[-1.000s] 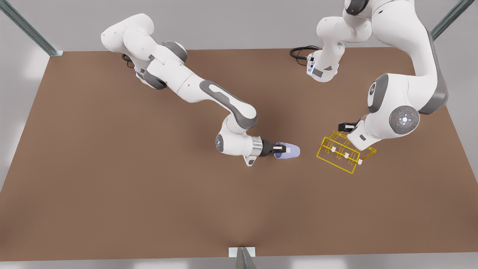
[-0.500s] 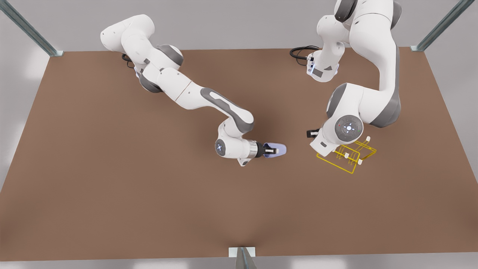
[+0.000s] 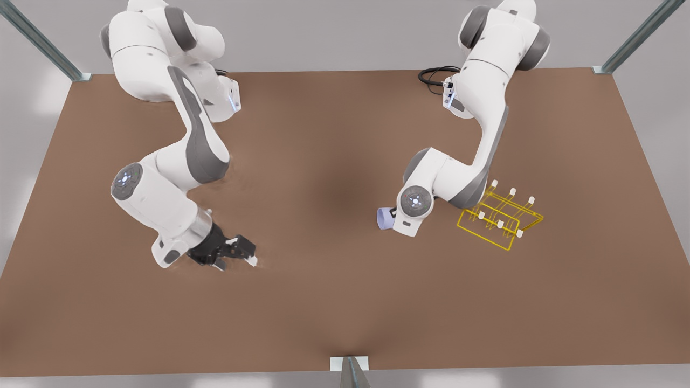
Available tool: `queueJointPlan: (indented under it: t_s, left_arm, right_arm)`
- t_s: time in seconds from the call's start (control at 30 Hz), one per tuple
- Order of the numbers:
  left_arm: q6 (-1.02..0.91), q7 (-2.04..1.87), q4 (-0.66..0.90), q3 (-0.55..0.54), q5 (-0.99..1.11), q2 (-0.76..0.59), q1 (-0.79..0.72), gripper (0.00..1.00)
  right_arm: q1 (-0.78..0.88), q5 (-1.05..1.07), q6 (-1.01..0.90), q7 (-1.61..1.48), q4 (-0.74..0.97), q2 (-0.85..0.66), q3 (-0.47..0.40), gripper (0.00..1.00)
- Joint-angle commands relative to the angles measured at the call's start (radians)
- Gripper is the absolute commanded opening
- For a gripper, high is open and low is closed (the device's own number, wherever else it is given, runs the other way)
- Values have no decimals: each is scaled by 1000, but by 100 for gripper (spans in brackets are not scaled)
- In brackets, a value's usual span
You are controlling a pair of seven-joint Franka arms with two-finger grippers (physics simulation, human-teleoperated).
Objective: Place the cup on the cup holder
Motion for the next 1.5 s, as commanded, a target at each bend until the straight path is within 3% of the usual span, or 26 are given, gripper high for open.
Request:
queueJointPlan:
  t_s: [0.0,0.07,0.13,0.17,0.3,0.4,0.53,0.93,1.47]
  left_arm:
    - [510,-1419,-102,0,-53,-43,-1,100]
    - [604,-1603,-197,1,-80,-70,5,100]
    - [674,-1795,-245,1,-80,-73,7,100]
    - [714,-1865,-268,1,-78,-73,7,100]
    - [767,-1902,-315,1,-101,-70,8,100]
    - [751,-1856,-418,1,-87,-106,10,100]
    - [645,-1716,-417,0,-86,-98,10,100]
    - [662,-1290,-405,0,-81,-55,4,100]
    - [747,-1281,-398,-17,-92,45,-8,100]
  right_arm:
    - [-69,-208,-249,-421,-119,-173,-16,100]
    - [-67,-210,-519,-362,-160,-202,-97,98]
    - [-56,-109,-507,-370,-239,-232,-188,100]
    - [-56,-129,-511,-372,-249,-237,-182,100]
    - [-135,-227,-642,-318,7,-56,-65,100]
    - [-153,-219,-619,-315,-2,-75,-62,100]
    - [-162,-204,-620,-313,-4,-68,-71,100]
    - [-162,-202,-602,-313,-2,-56,-70,100]
    - [-167,-195,-596,-316,-1,-41,-71,100]
